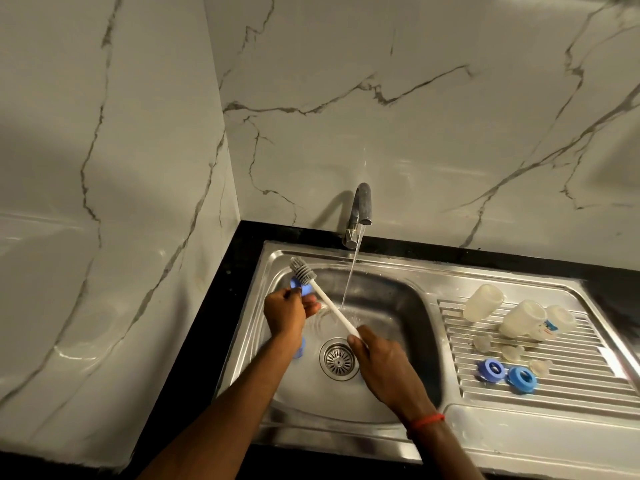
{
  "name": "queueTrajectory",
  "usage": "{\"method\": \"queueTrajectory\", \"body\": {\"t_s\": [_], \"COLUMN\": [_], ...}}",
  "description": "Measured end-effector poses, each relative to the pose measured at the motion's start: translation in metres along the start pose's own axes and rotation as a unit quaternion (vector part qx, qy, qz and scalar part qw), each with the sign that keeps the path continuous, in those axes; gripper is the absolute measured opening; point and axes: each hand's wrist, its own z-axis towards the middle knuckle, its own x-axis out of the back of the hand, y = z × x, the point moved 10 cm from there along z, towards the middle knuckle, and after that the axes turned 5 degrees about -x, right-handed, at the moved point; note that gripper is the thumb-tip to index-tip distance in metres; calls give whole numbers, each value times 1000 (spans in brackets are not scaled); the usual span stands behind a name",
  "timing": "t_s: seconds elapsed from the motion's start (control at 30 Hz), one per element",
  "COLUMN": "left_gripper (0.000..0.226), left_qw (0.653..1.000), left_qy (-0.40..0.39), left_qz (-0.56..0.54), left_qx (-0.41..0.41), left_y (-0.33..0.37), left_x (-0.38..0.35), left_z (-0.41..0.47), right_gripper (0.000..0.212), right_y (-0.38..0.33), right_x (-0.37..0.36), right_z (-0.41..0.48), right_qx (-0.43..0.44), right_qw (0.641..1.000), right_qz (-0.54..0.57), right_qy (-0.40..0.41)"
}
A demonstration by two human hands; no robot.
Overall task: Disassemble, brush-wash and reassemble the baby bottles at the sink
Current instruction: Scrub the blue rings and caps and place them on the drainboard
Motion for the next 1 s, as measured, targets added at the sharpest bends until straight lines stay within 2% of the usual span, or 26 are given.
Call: {"method": "queueTrajectory", "body": {"t_s": [0.13, 0.23, 0.33, 0.5, 0.57, 0.67, 0.77, 0.9, 1.0], "left_gripper": [18, 21, 23, 19, 10, 22, 25, 35, 37], "left_qw": [996, 994, 993, 972, 973, 977, 980, 989, 984], "left_qy": [37, 30, 17, 8, 16, 45, 58, 39, -2], "left_qz": [-59, -77, -93, -210, -212, -201, -183, -128, -165], "left_qx": [54, 73, 69, 103, 85, 46, 50, 57, 70], "left_y": [-5, -14, -16, -16, -14, -16, -25, -28, -24], "left_x": [12, 7, -1, 3, 12, 27, 32, 27, 17], "left_z": [16, 12, 6, 11, 15, 22, 27, 29, 27], "right_gripper": [29, 25, 29, 27, 24, 25, 17, 10, 6], "right_y": [8, 1, -11, 6, 19, 39, 44, 38, 39], "right_x": [-14, -10, -1, -5, -7, -6, 4, 18, 17], "right_z": [-23, -16, 2, -7, -17, -22, -19, -15, -13], "right_qx": [-17, -17, -16, -58, -72, -95, -83, -42, -43], "right_qw": [999, 999, 999, 988, 984, 983, 988, 994, 992], "right_qz": [21, 24, 26, 134, 158, 150, 129, 97, 115], "right_qy": [-32, -36, -37, -54, -52, -38, -14, 14, 8]}}
